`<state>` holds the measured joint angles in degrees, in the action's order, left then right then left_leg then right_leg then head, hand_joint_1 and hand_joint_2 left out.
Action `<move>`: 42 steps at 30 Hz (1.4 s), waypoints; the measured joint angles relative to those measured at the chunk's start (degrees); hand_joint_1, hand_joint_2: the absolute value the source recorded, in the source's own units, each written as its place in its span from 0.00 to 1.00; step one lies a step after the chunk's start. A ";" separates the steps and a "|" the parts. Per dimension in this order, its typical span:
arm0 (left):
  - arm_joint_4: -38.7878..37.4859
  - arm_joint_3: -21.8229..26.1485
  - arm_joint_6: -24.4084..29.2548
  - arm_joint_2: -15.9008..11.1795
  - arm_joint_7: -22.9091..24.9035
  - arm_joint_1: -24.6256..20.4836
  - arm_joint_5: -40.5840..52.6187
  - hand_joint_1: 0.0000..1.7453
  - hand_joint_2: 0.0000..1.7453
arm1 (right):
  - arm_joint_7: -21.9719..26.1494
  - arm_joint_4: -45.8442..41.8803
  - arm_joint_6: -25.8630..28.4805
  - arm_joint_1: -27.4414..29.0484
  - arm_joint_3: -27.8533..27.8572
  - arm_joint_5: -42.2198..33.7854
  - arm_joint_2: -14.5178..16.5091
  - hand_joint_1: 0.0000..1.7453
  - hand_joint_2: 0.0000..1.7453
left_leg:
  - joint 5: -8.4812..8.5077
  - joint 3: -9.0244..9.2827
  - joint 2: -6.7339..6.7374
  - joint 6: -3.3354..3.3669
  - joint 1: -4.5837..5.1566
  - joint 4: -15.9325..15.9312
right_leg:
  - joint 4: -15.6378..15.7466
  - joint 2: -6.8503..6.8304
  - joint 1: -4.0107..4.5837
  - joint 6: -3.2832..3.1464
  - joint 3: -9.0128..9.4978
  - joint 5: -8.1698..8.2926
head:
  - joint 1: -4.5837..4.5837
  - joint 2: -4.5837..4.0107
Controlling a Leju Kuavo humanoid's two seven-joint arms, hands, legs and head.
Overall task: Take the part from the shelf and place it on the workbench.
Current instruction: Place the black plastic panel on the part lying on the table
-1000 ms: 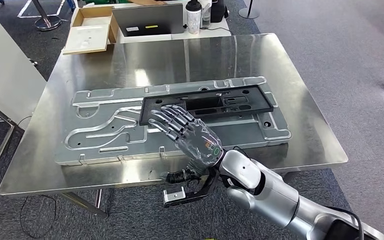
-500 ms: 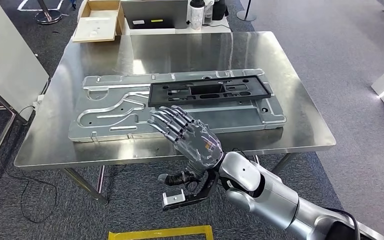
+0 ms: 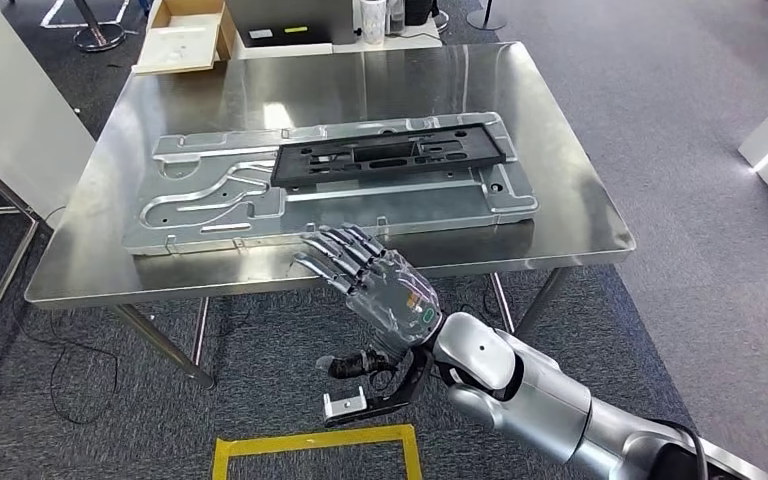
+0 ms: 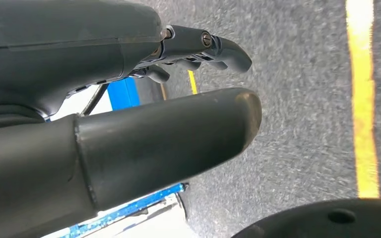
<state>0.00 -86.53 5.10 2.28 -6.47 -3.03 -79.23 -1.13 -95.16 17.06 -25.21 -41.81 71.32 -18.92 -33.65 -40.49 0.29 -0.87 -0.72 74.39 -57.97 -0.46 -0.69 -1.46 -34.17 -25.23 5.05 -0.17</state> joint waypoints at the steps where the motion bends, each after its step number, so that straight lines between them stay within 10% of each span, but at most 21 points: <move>1: 0.00 0.00 0.08 0.01 -0.01 -0.03 0.07 0.00 0.00 | -0.37 0.21 0.51 0.07 0.00 0.37 -0.02 0.00 0.00 | 1.23 1.04 0.00 -0.01 -0.02 0.24 | -0.20 0.00 0.00 0.15 -0.96 0.64 | -0.01 0.00; 3: 0.00 -0.02 0.39 0.01 -0.03 -0.08 0.40 0.00 0.00 | -1.49 0.37 1.86 0.37 0.28 0.76 -0.43 0.00 0.00 | 4.06 6.02 -0.07 0.29 -0.03 -4.98 | -0.73 0.04 -0.02 0.54 -2.71 1.74 | -0.01 0.00; 5: 0.00 -0.10 1.01 0.03 -0.14 -0.20 0.91 0.00 0.00 | -2.26 -0.29 3.25 1.19 1.63 -0.02 -1.49 0.00 0.00 | 3.63 11.85 -0.27 0.94 0.22 -13.08 | -1.13 0.02 0.08 1.19 -3.75 2.67 | 0.01 0.00; 7: 0.00 -0.19 1.69 0.14 -0.38 -0.29 1.19 0.00 0.00 | -1.80 -1.67 3.98 2.47 4.32 -1.92 -2.95 0.00 0.00 | 2.65 13.85 -0.45 1.73 0.66 -16.92 | -0.99 -0.17 0.10 2.01 -3.96 3.70 | 0.02 0.00; 10: 0.00 -0.28 2.21 0.49 -0.86 -0.30 1.46 0.00 0.00 | 0.13 -3.57 3.44 4.44 8.69 -4.09 -4.88 0.00 0.00 | 4.40 12.36 -0.12 3.35 0.58 -17.37 | -1.49 -0.07 -0.10 3.06 -4.77 2.97 | 0.04 0.00; 14: 0.00 -0.33 2.59 0.62 -1.46 -0.36 1.39 0.00 0.00 | 1.83 -4.64 2.69 6.33 11.95 -4.47 -6.17 0.00 0.00 | 7.43 8.92 0.54 4.55 0.55 -17.45 | -13.19 0.20 -0.23 3.68 -7.63 -7.60 | 0.03 0.00; 16: 0.00 -0.33 2.66 0.63 -1.56 -0.39 0.92 0.00 0.00 | 2.14 -4.65 2.48 6.99 12.45 -4.45 -6.35 0.00 0.00 | 8.85 6.79 0.59 4.46 0.63 -17.13 | -16.69 0.21 -0.23 3.82 -6.65 -6.96 | 0.03 0.00; 18: 0.00 -0.33 2.68 0.66 -1.57 -0.39 0.51 0.00 0.00 | 2.30 -4.61 2.31 7.32 12.61 -4.46 -6.48 0.00 0.00 | 9.98 4.83 0.60 4.19 0.66 -16.54 | -13.00 0.21 -0.20 3.61 -2.11 -3.84 | 0.03 0.00; 21: 0.00 -0.22 2.75 0.78 -1.51 -0.30 -0.43 0.00 0.00 | 2.67 -4.65 1.90 7.69 12.77 -4.80 -6.70 0.00 0.00 | 11.26 3.21 0.49 3.42 0.85 -15.59 | -1.42 0.19 0.23 2.84 6.44 -5.30 | 0.02 0.00; 24: 0.00 0.31 2.79 0.84 -1.34 0.20 -1.90 0.00 0.00 | 3.29 -4.57 1.06 8.63 12.50 -4.61 -6.56 0.00 0.00 | 12.31 2.89 0.38 2.30 0.73 -15.63 | 1.10 0.05 0.45 1.87 7.07 -5.49 | 0.03 0.00; 30: 0.00 1.77 2.12 0.76 -0.40 1.00 -3.45 0.00 0.00 | 3.28 -2.89 0.36 8.26 9.46 -3.23 -3.43 0.00 0.00 | 0.10 -0.98 0.00 0.34 0.23 -0.72 | 1.07 -0.21 0.01 0.39 1.97 -1.02 | -0.06 0.00; 32: 0.00 2.04 1.89 0.63 -0.36 1.01 -3.53 0.00 0.00 | 3.18 -2.22 0.31 7.92 8.16 -3.11 -2.58 0.00 0.00 | 2.25 0.86 0.00 0.13 0.07 0.62 | 0.61 -0.29 -0.01 0.66 -0.19 0.36 | -0.07 0.00; 34: 0.00 2.36 1.57 0.41 -0.49 0.96 -3.36 0.00 0.00 | 2.79 -1.79 0.34 7.31 7.12 -3.10 -1.92 0.00 0.00 | 4.54 6.71 -0.05 0.38 0.03 -5.59 | -0.04 -0.33 -0.02 1.07 -2.09 1.51 | -0.08 0.00; 37: 0.00 2.68 1.18 0.13 -0.74 0.82 -3.09 0.00 0.00 | 2.28 -1.45 0.49 6.39 6.35 -3.13 -1.44 0.00 0.00 | 2.42 14.25 -0.20 1.40 0.41 -16.48 | -0.74 -0.43 0.08 1.99 -3.48 3.00 | -0.05 0.00; 40: 0.00 2.77 0.90 0.06 -1.02 0.76 -2.69 0.00 0.00 | 2.26 -1.02 0.56 6.08 5.89 -3.15 -1.35 0.00 0.00 | 3.32 13.57 0.01 2.94 0.51 -17.78 | -0.84 -0.42 -0.14 3.11 -3.99 3.40 | -0.04 0.00; 42: 0.00 2.78 0.81 -0.05 -1.36 0.70 -2.39 0.00 0.00 | 2.25 -0.81 0.59 6.08 5.51 -3.14 -1.29 0.00 0.00 | 4.92 12.09 0.36 4.00 0.40 -17.98 | -4.36 -0.17 -0.32 3.63 -5.32 -1.16 | -0.03 0.00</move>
<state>0.00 -83.76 5.91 2.23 -7.83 -2.33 -81.62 1.12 -95.97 17.65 -19.13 -36.29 68.18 -20.22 -28.73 -28.40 0.65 3.13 -0.32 56.41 -62.33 -0.63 -1.01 2.18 -39.50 -26.38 5.02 -0.17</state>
